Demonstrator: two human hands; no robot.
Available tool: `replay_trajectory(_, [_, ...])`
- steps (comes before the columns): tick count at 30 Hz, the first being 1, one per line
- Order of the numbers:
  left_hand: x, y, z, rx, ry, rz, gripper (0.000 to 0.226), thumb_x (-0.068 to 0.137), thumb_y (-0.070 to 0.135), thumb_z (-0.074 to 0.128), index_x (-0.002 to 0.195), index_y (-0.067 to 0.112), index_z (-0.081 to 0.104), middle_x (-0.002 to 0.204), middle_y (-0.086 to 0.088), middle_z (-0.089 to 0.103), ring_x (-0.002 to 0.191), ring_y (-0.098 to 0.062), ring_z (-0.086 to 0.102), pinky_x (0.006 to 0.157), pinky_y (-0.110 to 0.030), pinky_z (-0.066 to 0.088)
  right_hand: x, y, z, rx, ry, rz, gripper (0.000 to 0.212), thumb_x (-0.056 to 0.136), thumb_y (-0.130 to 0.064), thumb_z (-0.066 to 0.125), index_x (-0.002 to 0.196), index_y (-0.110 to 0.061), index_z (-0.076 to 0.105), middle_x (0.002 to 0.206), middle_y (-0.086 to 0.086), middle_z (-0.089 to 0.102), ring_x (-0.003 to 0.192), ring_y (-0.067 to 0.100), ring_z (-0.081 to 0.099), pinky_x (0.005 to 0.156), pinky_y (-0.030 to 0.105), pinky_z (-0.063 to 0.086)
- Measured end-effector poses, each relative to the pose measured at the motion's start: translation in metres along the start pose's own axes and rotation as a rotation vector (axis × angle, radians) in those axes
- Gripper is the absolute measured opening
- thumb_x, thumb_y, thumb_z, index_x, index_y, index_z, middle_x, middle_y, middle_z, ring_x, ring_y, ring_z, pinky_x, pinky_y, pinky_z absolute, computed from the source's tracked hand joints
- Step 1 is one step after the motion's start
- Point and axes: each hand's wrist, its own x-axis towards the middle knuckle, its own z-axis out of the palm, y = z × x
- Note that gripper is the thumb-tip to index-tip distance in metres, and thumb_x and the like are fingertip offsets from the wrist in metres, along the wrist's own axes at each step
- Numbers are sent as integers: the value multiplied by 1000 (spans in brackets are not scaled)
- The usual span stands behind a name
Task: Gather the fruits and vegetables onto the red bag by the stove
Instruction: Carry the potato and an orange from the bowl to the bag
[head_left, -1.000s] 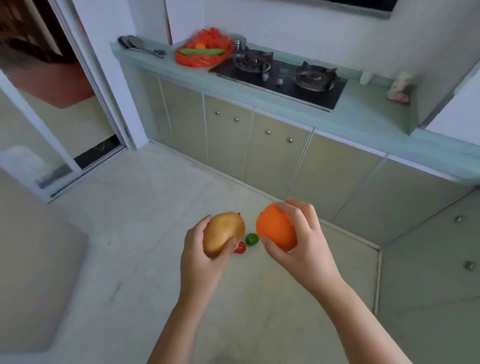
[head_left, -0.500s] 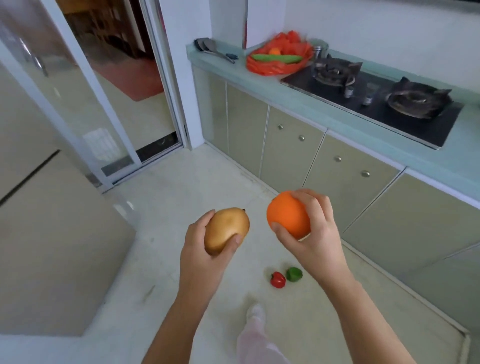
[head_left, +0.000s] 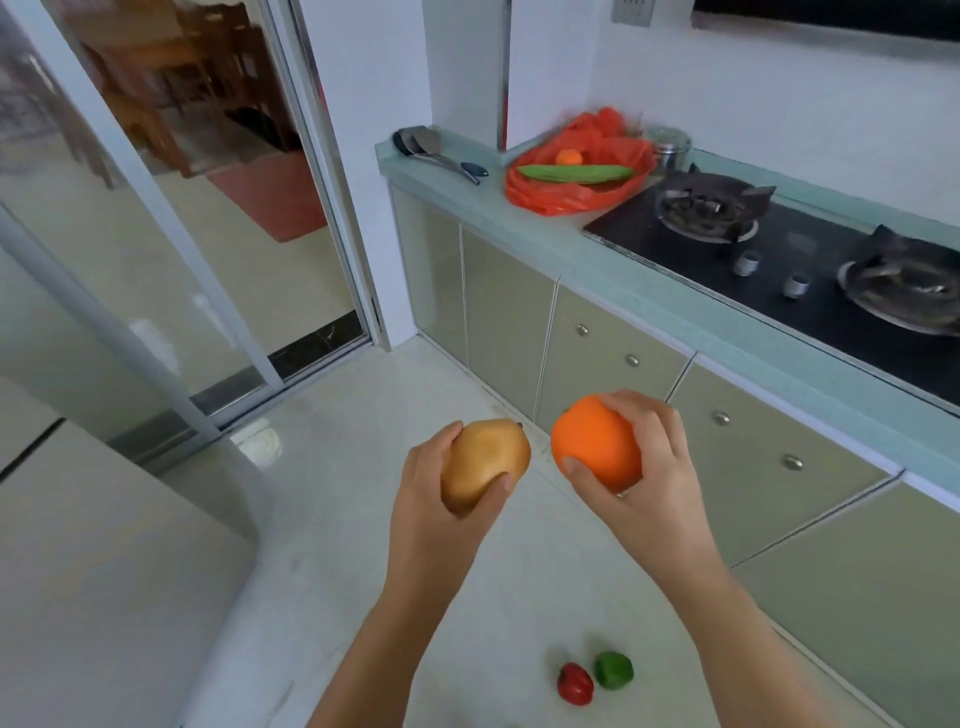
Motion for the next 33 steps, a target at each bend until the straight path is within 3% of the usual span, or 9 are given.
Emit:
replay_trajectory(3, [39, -14, 0, 13, 16, -17, 56, 73, 31, 74, 121, 34, 45, 106, 24, 43, 92, 12, 44, 73, -9, 36, 35, 9, 22, 0, -26, 21, 59, 70, -17, 76, 113, -41, 43, 123, -9, 37, 105, 7, 43, 77, 12, 36])
replay_trajectory(7, [104, -35, -5, 19, 24, -31, 58, 74, 29, 74, 125, 27, 47, 108, 21, 43, 91, 15, 43, 72, -5, 34, 88, 16, 58, -35, -7, 29, 57, 69, -17, 77, 116, -32, 48, 122, -9, 37, 103, 2, 40, 77, 3, 33])
replay_trajectory(9, [141, -46, -5, 12, 8, -35, 58, 74, 29, 74, 126, 26, 47, 108, 21, 43, 90, 15, 43, 72, -4, 33, 119, 19, 75, -58, 6, 36, 58, 69, -17, 77, 119, -26, 50, 123, -8, 37, 104, 1, 39, 78, 5, 32])
replay_trajectory(15, [262, -64, -21, 7, -64, 1, 58, 75, 29, 73, 126, 26, 46, 111, 16, 44, 92, 13, 43, 72, -7, 35, 222, 4, 144, -105, 63, 76, 57, 69, -19, 76, 119, -23, 50, 119, -10, 37, 102, 6, 41, 81, 24, 38])
replay_trajectory(18, [321, -68, -29, 41, -98, 47, 60, 75, 31, 73, 128, 26, 45, 112, 15, 41, 91, 2, 44, 72, -7, 33, 267, -3, 176, -128, 99, 87, 57, 69, -22, 76, 120, -24, 50, 122, -7, 38, 107, 15, 45, 83, 29, 41])
replay_trajectory(21, [369, -76, -29, 117, -122, 124, 62, 74, 34, 72, 129, 24, 44, 111, 15, 38, 98, -4, 42, 74, -9, 31, 305, -1, 196, -149, 120, 86, 57, 69, -23, 77, 119, -24, 50, 120, -10, 36, 106, 14, 44, 83, 26, 38])
replay_trajectory(26, [421, -93, -11, 107, -167, 81, 63, 74, 34, 73, 130, 24, 44, 111, 14, 42, 98, -6, 45, 70, -6, 31, 355, 19, 212, -173, 133, 113, 57, 68, -24, 77, 119, -24, 51, 119, -13, 34, 104, 7, 40, 78, 14, 32])
replay_trajectory(29, [455, -95, 9, 92, -200, 83, 63, 75, 34, 72, 130, 24, 43, 112, 15, 42, 97, -3, 43, 72, -10, 32, 386, 39, 215, -176, 150, 134, 57, 68, -23, 77, 118, -24, 51, 120, -12, 36, 105, 8, 41, 78, 11, 30])
replay_trajectory(33, [512, -90, 45, 46, -222, 102, 60, 75, 31, 73, 127, 26, 44, 106, 23, 43, 96, 11, 44, 72, -7, 35, 435, 74, 210, -155, 188, 171, 57, 69, -23, 77, 120, -26, 50, 127, -5, 39, 108, 11, 44, 83, 24, 37])
